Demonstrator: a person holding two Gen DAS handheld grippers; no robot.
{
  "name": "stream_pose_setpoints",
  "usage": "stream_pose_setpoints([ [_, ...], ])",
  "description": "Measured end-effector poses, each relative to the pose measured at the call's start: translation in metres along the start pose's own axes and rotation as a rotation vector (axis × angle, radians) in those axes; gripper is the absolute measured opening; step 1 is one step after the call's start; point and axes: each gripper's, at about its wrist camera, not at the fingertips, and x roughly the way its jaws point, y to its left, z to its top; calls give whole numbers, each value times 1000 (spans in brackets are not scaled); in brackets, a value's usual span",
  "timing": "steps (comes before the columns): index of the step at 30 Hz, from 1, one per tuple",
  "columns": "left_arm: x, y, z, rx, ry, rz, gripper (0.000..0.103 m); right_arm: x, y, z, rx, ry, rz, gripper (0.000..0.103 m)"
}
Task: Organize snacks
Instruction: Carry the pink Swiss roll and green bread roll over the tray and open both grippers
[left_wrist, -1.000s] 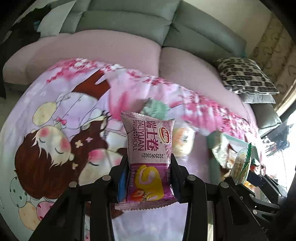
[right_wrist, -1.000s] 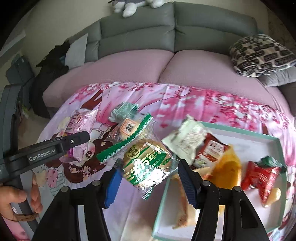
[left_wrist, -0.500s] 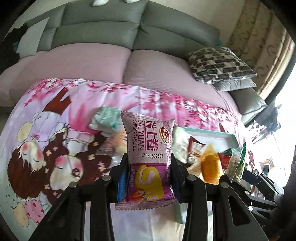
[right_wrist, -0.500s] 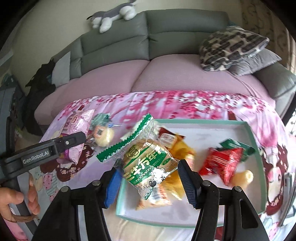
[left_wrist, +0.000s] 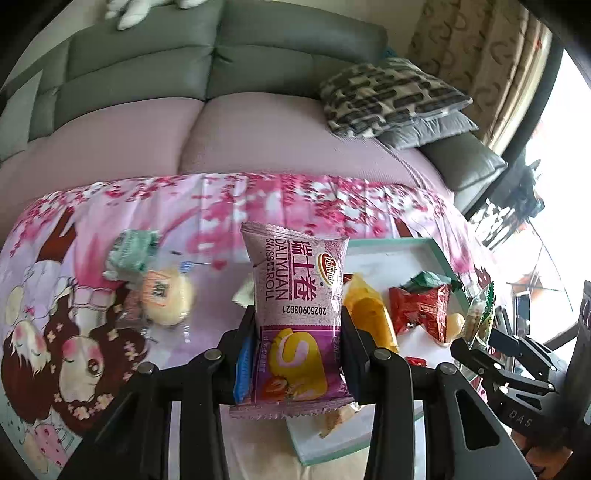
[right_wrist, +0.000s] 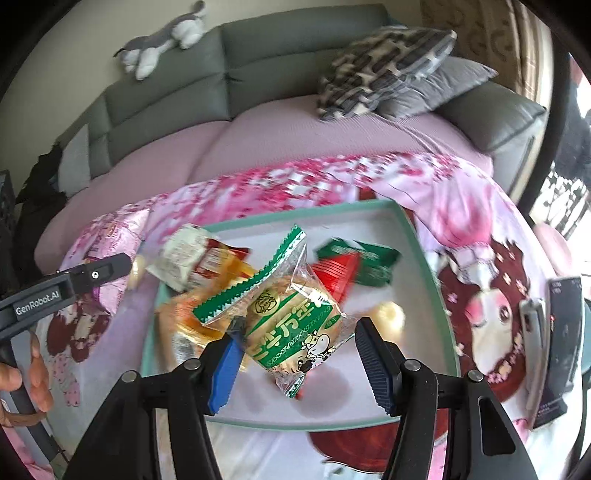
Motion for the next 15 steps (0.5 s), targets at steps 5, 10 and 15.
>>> stream_pose_setpoints([
  [5, 19, -16, -1, 25, 36, -10, 42, 6, -17, -5, 24, 24, -19, 63],
  [10, 32, -23, -4, 43, 65, -3, 42, 16, -24, -8, 38, 48, -26, 63],
  [15, 43, -25, -3, 51, 78, 9, 42, 24, -30, -12, 50, 70, -31, 63],
])
